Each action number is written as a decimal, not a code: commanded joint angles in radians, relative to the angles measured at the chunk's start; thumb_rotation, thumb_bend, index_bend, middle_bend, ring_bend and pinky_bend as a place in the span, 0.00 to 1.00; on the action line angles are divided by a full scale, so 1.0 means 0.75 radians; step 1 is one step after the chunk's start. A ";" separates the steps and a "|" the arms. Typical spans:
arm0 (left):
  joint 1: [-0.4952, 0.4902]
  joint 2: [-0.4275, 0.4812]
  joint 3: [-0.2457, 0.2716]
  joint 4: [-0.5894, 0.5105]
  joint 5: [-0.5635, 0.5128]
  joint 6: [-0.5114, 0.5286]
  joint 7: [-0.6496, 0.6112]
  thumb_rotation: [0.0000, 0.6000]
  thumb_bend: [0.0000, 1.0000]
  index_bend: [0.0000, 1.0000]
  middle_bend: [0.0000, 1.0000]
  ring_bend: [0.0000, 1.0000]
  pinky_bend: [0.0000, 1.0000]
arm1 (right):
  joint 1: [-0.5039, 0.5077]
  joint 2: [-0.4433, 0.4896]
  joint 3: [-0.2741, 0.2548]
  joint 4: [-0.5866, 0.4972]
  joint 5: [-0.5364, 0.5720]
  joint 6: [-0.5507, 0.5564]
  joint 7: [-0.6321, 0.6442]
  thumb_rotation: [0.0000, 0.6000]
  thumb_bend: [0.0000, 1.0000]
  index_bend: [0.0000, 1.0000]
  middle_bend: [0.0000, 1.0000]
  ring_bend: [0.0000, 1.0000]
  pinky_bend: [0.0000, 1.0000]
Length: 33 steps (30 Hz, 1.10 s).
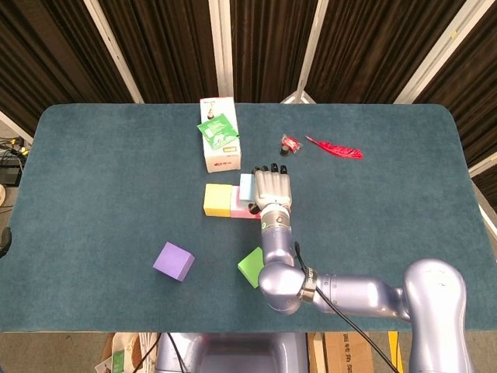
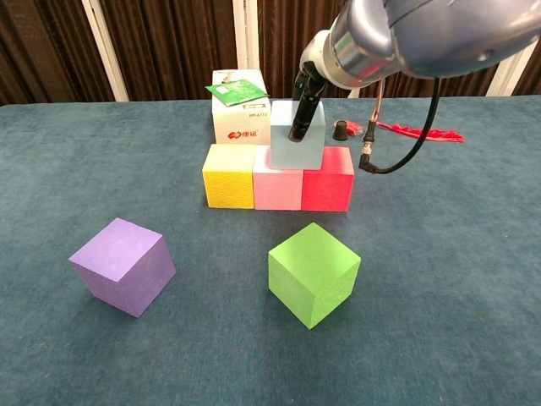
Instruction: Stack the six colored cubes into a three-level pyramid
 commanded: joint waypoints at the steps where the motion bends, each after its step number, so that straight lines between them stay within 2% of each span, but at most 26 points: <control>1: 0.000 0.000 0.000 -0.001 0.000 0.000 -0.001 1.00 0.41 0.21 0.07 0.00 0.00 | 0.001 -0.004 0.000 0.005 -0.007 0.001 0.013 1.00 0.34 0.21 0.19 0.04 0.00; 8: 0.001 0.000 -0.003 -0.001 -0.005 0.000 -0.001 1.00 0.41 0.21 0.07 0.00 0.00 | 0.004 -0.020 -0.003 0.029 -0.029 0.002 0.043 1.00 0.34 0.21 0.19 0.04 0.00; 19: 0.002 0.000 -0.009 -0.005 -0.012 0.001 -0.008 1.00 0.41 0.21 0.07 0.00 0.00 | 0.007 -0.040 -0.005 0.048 -0.064 0.016 0.079 1.00 0.34 0.30 0.31 0.14 0.00; 33: 0.004 0.004 -0.015 -0.011 -0.022 -0.003 -0.014 1.00 0.41 0.22 0.07 0.00 0.00 | 0.012 -0.028 0.005 -0.017 -0.077 0.054 0.075 1.00 0.34 0.31 0.32 0.15 0.00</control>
